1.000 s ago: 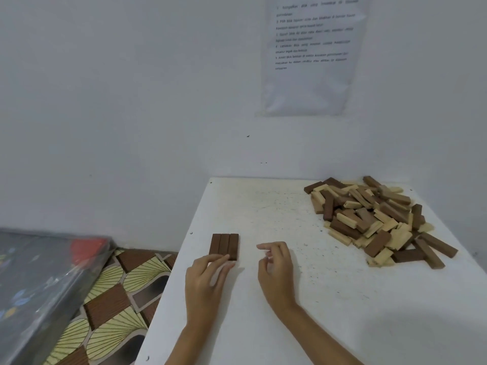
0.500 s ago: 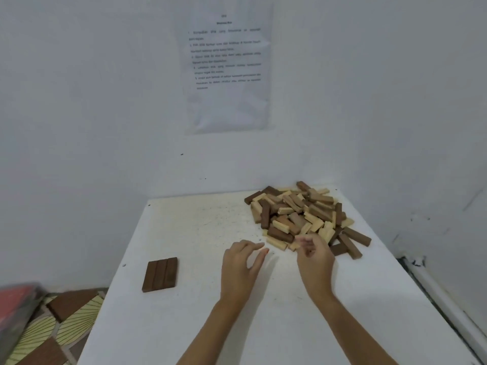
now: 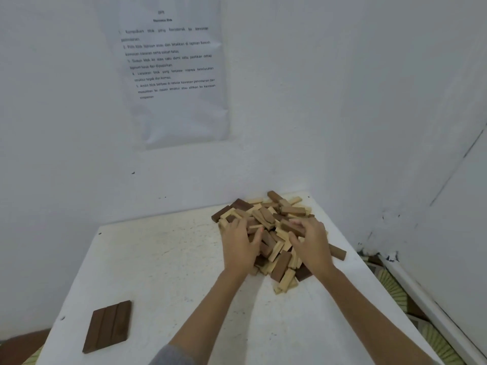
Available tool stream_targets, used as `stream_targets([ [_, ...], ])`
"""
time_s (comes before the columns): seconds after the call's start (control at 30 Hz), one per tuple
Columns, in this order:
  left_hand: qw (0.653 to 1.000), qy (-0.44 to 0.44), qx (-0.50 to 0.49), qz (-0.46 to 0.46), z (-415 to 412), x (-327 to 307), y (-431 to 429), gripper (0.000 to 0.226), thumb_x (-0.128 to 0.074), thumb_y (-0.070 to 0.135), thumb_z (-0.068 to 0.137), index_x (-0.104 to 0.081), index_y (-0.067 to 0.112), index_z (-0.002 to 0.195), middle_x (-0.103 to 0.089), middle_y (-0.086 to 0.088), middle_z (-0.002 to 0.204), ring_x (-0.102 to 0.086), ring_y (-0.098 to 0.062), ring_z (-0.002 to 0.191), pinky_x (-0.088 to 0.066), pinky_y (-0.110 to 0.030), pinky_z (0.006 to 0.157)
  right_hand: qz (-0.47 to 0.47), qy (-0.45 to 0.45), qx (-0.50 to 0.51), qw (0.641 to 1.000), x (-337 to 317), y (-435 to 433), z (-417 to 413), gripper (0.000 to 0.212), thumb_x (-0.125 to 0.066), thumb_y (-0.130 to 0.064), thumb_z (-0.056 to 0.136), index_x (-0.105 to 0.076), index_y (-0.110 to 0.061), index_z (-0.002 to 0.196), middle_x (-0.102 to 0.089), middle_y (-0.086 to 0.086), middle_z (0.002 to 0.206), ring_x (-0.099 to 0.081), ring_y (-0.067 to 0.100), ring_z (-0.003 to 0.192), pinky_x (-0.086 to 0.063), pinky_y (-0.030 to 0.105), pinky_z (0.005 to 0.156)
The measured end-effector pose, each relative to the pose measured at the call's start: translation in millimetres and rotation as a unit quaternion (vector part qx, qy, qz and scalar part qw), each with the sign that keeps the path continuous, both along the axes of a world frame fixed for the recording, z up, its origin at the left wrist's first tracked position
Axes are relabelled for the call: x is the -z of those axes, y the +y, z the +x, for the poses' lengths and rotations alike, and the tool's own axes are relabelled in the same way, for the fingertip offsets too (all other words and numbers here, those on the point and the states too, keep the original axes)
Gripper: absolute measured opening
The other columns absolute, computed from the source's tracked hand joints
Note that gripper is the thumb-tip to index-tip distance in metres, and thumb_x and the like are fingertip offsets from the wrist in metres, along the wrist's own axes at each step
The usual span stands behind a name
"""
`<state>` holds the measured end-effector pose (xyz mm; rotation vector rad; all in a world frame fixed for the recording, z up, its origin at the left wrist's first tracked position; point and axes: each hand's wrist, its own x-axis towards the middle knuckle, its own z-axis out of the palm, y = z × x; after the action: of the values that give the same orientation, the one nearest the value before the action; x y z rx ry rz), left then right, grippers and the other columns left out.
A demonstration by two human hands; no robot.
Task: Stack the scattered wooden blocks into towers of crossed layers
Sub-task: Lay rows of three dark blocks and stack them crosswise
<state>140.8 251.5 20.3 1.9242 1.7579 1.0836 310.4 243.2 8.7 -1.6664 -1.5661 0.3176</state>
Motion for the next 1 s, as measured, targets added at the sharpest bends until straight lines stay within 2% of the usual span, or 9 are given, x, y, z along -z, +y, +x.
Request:
stream_targets([
  [0.1, 0.998, 0.032, -0.024, -0.045, 8.4, -6.4, 22.4, 0.035, -0.057, 0.036, 0.094, -0.057, 0.016, 0.123, -0.058, -0.001, 0.123, -0.047, -0.02, 0.117, -0.027, -0.028, 0.095, -0.043, -0.068, -0.012, 0.997, -1.7, 17.3, 6.3, 0.037, -0.068, -0.023, 0.087, -0.062, -0.016, 0.123, -0.059, 0.004, 0.118, -0.045, 0.022, 0.114, -0.037, 0.028, 0.095],
  [0.2, 0.99, 0.047, -0.066, -0.111, 15.2, -9.5, 41.2, 0.043, -0.049, 0.039, 0.098, -0.051, 0.015, 0.133, -0.051, -0.004, 0.136, -0.039, -0.023, 0.128, -0.023, -0.035, 0.105, -0.088, -0.101, -0.035, 0.99, -0.9, 29.8, 9.0, 0.044, -0.066, -0.032, 0.089, -0.058, -0.018, 0.13, -0.054, 0.001, 0.124, -0.04, 0.021, 0.119, -0.036, 0.03, 0.099],
  [0.37, 0.972, 0.031, -0.119, -0.202, 22.1, -7.4, 58.6, 0.042, -0.047, 0.048, 0.095, -0.062, 0.016, 0.117, -0.053, -0.009, 0.131, -0.039, -0.029, 0.129, -0.02, -0.044, 0.112, -0.089, -0.078, -0.05, 0.992, 5.0, 35.9, 12.6, 0.033, -0.067, -0.029, 0.089, -0.063, -0.02, 0.121, -0.054, -0.001, 0.113, -0.042, 0.017, 0.112, -0.036, 0.026, 0.094],
  [0.5, 0.971, 0.014, -0.131, -0.201, 24.5, -8.8, 60.8, 0.036, -0.057, 0.049, 0.089, -0.066, 0.02, 0.108, -0.056, -0.003, 0.124, -0.043, -0.026, 0.125, -0.021, -0.045, 0.113, -0.058, -0.028, -0.061, 0.996, 7.7, 35.5, 17.0, 0.025, -0.075, -0.026, 0.083, -0.067, -0.022, 0.106, -0.058, -0.009, 0.101, -0.047, 0.015, 0.105, -0.041, 0.027, 0.089],
  [0.63, 0.963, -0.1, -0.16, -0.19, 27.6, -9.4, 61.6, 0.025, -0.062, 0.041, 0.085, -0.067, 0.018, 0.093, -0.064, -0.001, 0.108, -0.054, -0.021, 0.111, -0.032, -0.034, 0.101, -0.039, 0.088, -0.062, 0.993, 2.9, 35.3, 16.0, 0.023, -0.075, -0.024, 0.083, -0.063, -0.025, 0.102, -0.061, -0.015, 0.096, -0.052, 0.005, 0.097, -0.043, 0.016, 0.082],
  [0.67, 0.96, -0.144, -0.161, -0.179, 28.1, -11.7, 59.9, 0.022, -0.063, 0.038, 0.086, -0.065, 0.016, 0.092, -0.065, 0.0, 0.102, -0.057, -0.017, 0.103, -0.039, -0.027, 0.094, -0.036, 0.122, -0.061, 0.99, -1.1, 35.6, 14.5, 0.023, -0.074, -0.024, 0.084, -0.061, -0.024, 0.103, -0.061, -0.013, 0.096, -0.054, 0.002, 0.095, -0.045, 0.015, 0.082],
  [0.73, 0.949, -0.225, -0.144, -0.166, 29.0, -16.6, 56.7, 0.02, -0.063, 0.028, 0.09, -0.059, 0.01, 0.099, -0.064, 0.001, 0.096, -0.056, -0.006, 0.081, -0.039, -0.004, 0.064, -0.039, 0.185, -0.052, 0.981, -9.9, 37.8, 11.0, 0.023, -0.07, -0.023, 0.088, -0.056, -0.02, 0.106, -0.061, -0.009, 0.096, -0.058, 0.003, 0.092, -0.047, 0.017, 0.081],
  [0.83, 0.933, -0.305, -0.127, -0.143, 29.4, -21.8, 55.5, 0.022, -0.059, 0.021, 0.094, -0.051, 0.006, 0.109, -0.061, -0.004, 0.096, -0.051, -0.004, 0.069, -0.037, -0.002, 0.048, -0.039, 0.248, -0.048, 0.967, -23.2, 45.9, 7.4, 0.017, -0.059, -0.019, 0.095, -0.046, -0.02, 0.107, -0.06, -0.004, 0.091, -0.061, 0.009, 0.082, -0.048, 0.016, 0.076],
  [1.0, 0.912, -0.389, -0.082, -0.104, 27.3, -30.5, 66.7, 0.018, -0.047, 0.023, 0.1, -0.042, 0.01, 0.111, -0.062, -0.012, 0.091, -0.063, -0.009, 0.07, -0.041, -0.006, 0.049, -0.079, 0.243, -0.064, 0.965, -38.2, 67.4, 11.0, 0.022, -0.05, -0.017, 0.099, -0.038, -0.016, 0.118, -0.049, -0.001, 0.094, -0.05, 0.008, 0.082, -0.042, 0.009, 0.063],
])
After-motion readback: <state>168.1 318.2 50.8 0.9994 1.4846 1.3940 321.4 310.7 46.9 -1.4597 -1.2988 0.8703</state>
